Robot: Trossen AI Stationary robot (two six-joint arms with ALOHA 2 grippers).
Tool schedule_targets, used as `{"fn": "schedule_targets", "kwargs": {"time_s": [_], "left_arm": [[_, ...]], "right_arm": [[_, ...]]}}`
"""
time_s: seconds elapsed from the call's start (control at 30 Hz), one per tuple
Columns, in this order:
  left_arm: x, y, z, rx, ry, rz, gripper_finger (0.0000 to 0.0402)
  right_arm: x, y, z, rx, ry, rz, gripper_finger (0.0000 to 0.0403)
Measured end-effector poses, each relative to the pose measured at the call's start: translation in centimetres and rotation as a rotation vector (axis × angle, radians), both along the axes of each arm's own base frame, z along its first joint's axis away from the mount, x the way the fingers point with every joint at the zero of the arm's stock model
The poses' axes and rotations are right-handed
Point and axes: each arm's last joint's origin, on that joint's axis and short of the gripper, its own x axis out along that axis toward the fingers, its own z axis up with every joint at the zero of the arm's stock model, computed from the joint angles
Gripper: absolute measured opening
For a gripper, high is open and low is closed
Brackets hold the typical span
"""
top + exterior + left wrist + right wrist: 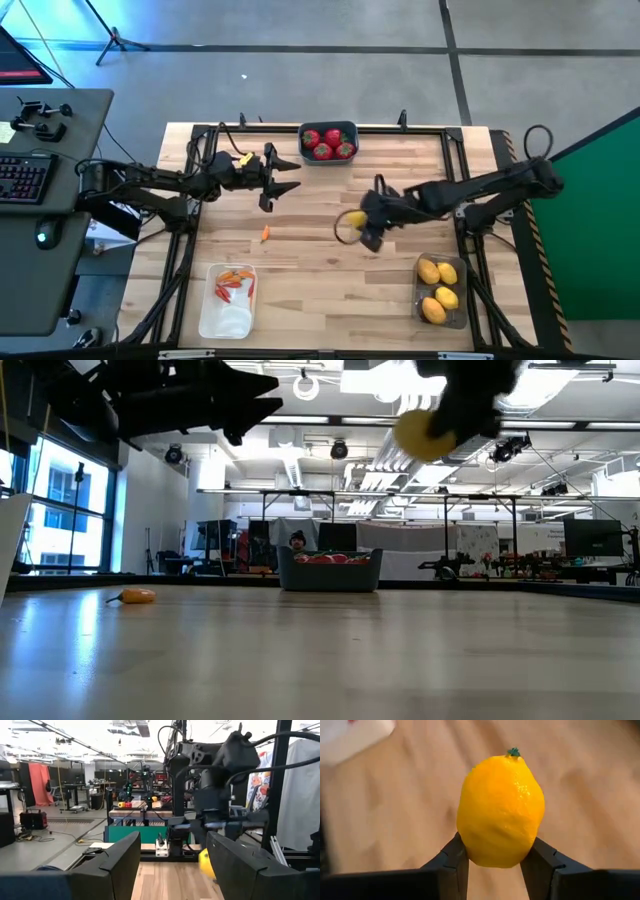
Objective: Sort produce into baskets
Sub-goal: Put the yellow lemon into the black transparent bin
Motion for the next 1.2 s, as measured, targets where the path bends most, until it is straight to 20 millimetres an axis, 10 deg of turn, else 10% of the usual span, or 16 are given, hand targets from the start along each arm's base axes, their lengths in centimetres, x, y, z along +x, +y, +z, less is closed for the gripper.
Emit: {"fn": "schedule_targets", "kwargs": {"time_s": [0.67,1.2], "left_arm": [[0.1,0.0,-0.5,-0.009,0.051,-0.002,0.0213],[0.2,0.2,-1.0,0.042,0.101,0.064,0.0213]], "right_arm": [[-9.6,11.1,1.8,0.48,0.402,-0.135,0.0116],[-13.7,14.4,3.9,0.567,0.522,-0.349,0.0116]]}}
